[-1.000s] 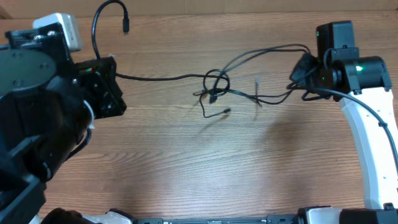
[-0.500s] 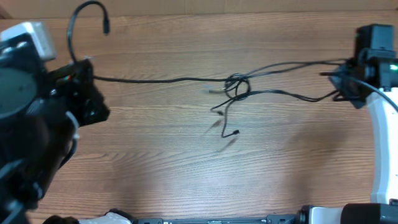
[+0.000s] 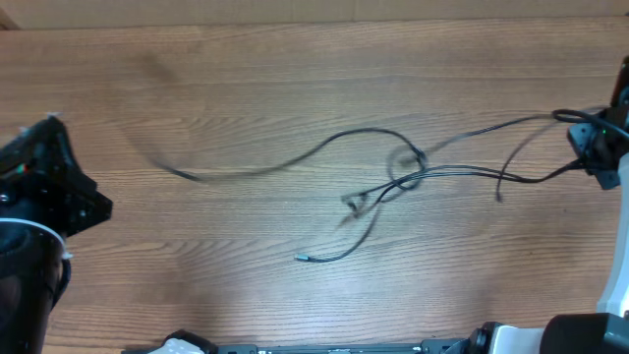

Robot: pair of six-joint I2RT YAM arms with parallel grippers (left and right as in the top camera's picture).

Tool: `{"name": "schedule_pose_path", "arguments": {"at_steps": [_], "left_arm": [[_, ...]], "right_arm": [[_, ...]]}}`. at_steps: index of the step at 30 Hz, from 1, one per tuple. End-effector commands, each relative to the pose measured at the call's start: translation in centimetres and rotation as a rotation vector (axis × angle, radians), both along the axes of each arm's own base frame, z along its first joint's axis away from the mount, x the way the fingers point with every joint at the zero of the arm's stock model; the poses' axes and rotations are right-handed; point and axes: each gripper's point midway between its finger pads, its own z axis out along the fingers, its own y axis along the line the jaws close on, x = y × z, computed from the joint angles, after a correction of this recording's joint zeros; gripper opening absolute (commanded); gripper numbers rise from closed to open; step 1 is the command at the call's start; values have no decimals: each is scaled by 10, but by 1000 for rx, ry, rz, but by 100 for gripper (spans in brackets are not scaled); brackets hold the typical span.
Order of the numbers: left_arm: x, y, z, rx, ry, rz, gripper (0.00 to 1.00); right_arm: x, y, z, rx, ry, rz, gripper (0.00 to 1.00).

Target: Untangle cables

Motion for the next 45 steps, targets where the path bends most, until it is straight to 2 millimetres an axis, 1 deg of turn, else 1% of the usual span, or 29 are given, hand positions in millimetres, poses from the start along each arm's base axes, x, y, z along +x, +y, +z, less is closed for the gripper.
{"name": "schedule_pose_path", "arguments": {"at_steps": [1, 4, 5, 8, 9, 11, 13, 15, 17, 18, 19, 21, 23, 24, 25, 26, 27, 28, 29, 31, 32, 34, 37, 41, 42, 44, 45], "left_arm": [[-10, 32, 14, 23, -66, 172, 5], [-19, 48, 25, -3, -126, 265, 5], [-22, 50, 28, -19, -147, 275, 5], [-26, 49, 34, -48, -179, 254, 5], [-26, 47, 34, -53, -179, 241, 5], [-23, 40, 32, -61, -167, 198, 5], [-18, 31, 26, -60, -138, 157, 6], [-13, 25, 18, -51, -96, 130, 8], [-7, 16, 5, -51, -38, 97, 10], [-3, 9, 2, -47, -20, 64, 12], [3, -1, -3, -38, 9, 14, 17], [12, -17, -13, -47, 55, -48, 24], [21, -27, -23, -46, 100, -82, 31], [26, -33, -29, -47, 125, -95, 35], [31, -37, -34, -49, 147, -103, 43], [37, -43, -40, -48, 174, -117, 49], [42, -47, -45, -45, 196, -127, 54], [48, -52, -52, -42, 223, -137, 57], [54, -56, -58, -36, 248, -141, 57], [64, -60, -70, -28, 293, -134, 50], [68, -62, -75, -33, 311, -127, 48], [74, -64, -87, -46, 350, -103, 47], [78, -66, -99, -49, 391, -89, 48], [80, -68, -109, -46, 423, -88, 53], [80, -69, -110, -46, 428, -94, 55], [80, -72, -112, -30, 439, -119, 56], [81, -74, -112, -23, 442, -130, 56]], "right_arm": [[-7, -13, 1, -33, 10, -47, 4], [-10, -19, 1, -48, 15, -67, 4], [-11, -20, 1, -47, 15, -70, 4], [-9, -18, 1, -43, 24, -28, 4], [-7, -14, 0, -30, 22, 0, 4], [6, 2, -2, 33, -15, 89, 4], [25, 24, 0, 106, -74, 228, 4], [41, 46, 4, 157, -132, 370, 4], [52, 67, 8, 195, -177, 499, 4], [57, 76, 11, 209, -199, 557, 4], [62, 87, 14, 220, -222, 619, 4], [71, 110, 21, 238, -272, 760, 4], [78, 134, 30, 249, -325, 901, 4], [80, 149, 37, 258, -360, 982, 4], [80, 162, 43, 267, -389, 1047, 4], [80, 174, 49, 274, -417, 1109, 4], [80, 185, 55, 277, -441, 1164, 4], [79, 195, 61, 273, -460, 1207, 4], [79, 202, 65, 264, -473, 1235, 4], [79, 215, 79, 237, -510, 1278, 4], [80, 220, 87, 219, -534, 1296, 4], [82, 228, 108, 172, -596, 1331, 4], [84, 238, 143, 112, -685, 1366, 4], [82, 256, 195, 50, -819, 1410, 4], [80, 261, 206, 39, -851, 1427, 4], [77, 273, 224, 44, -906, 1436, 4], [75, 279, 230, 49, -925, 1448, 4]]}}
